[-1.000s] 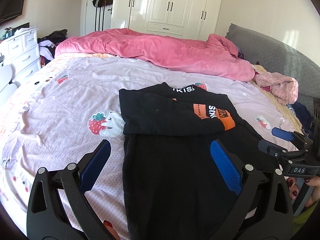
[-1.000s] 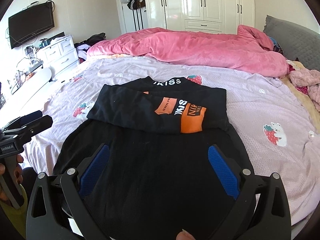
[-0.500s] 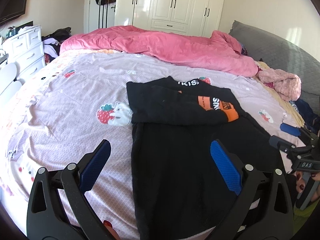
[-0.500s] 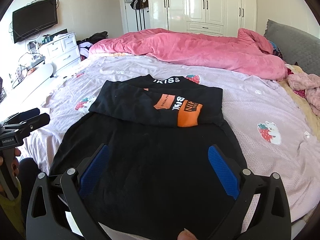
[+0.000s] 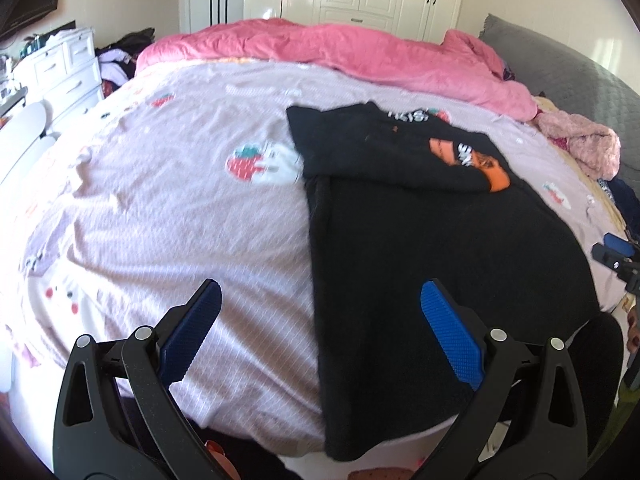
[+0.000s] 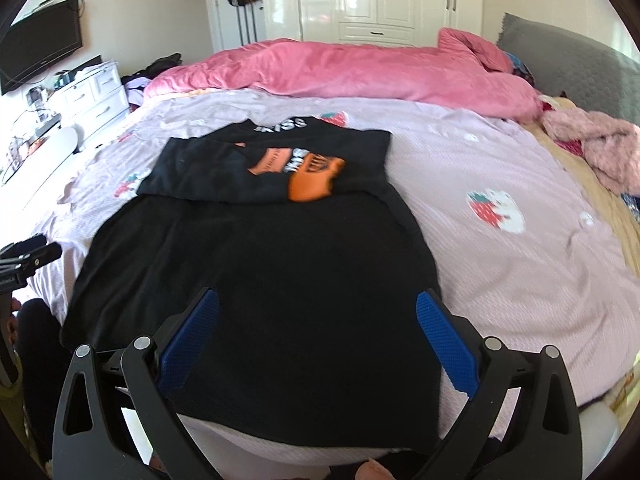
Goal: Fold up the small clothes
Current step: 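Move both tools down to the hem of the black shirt, then close both tools on the shirt hem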
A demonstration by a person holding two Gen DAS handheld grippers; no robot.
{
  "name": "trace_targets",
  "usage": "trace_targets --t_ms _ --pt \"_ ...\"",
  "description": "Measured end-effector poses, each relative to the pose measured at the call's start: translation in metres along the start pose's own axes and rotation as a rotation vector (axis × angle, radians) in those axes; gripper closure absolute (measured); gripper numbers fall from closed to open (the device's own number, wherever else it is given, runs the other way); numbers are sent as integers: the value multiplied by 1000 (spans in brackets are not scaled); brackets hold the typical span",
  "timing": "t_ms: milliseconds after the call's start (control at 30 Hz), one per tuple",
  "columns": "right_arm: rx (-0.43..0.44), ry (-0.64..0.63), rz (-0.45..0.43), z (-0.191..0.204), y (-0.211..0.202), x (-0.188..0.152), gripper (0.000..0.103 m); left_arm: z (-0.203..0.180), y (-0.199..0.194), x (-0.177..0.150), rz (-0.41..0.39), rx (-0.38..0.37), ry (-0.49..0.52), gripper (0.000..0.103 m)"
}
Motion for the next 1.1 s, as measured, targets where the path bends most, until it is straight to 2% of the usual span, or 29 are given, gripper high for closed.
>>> trace_targets --t_ms 200,500,833,867,900,1100 --pt "-33 41 40 -25 -1 -22 4 8 4 -23 51 -6 -31 9" --pt "-80 117 87 -63 -3 -56 4 -3 10 -47 101 -53 -36 9" --pt "-15 206 111 -66 6 -71 6 -4 21 -72 146 -42 -46 11" --pt "-9 212 115 -65 8 -73 10 -4 22 -75 151 -44 -47 20" --pt "1 218 122 -63 10 -75 30 -4 22 -77 153 -40 -43 25" --pt "43 236 127 -61 11 -77 84 -16 15 -74 119 -74 -7 63"
Point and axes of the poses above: each gripper's, at about its wrist camera, not at the fingertips, and y roughly the way its jaws point, z to its left, x to its top, the point moved 10 cm from there along y, roughly the way its jaws point, and after that the axes turned 8 degrees about -z, right-handed, at the moved point
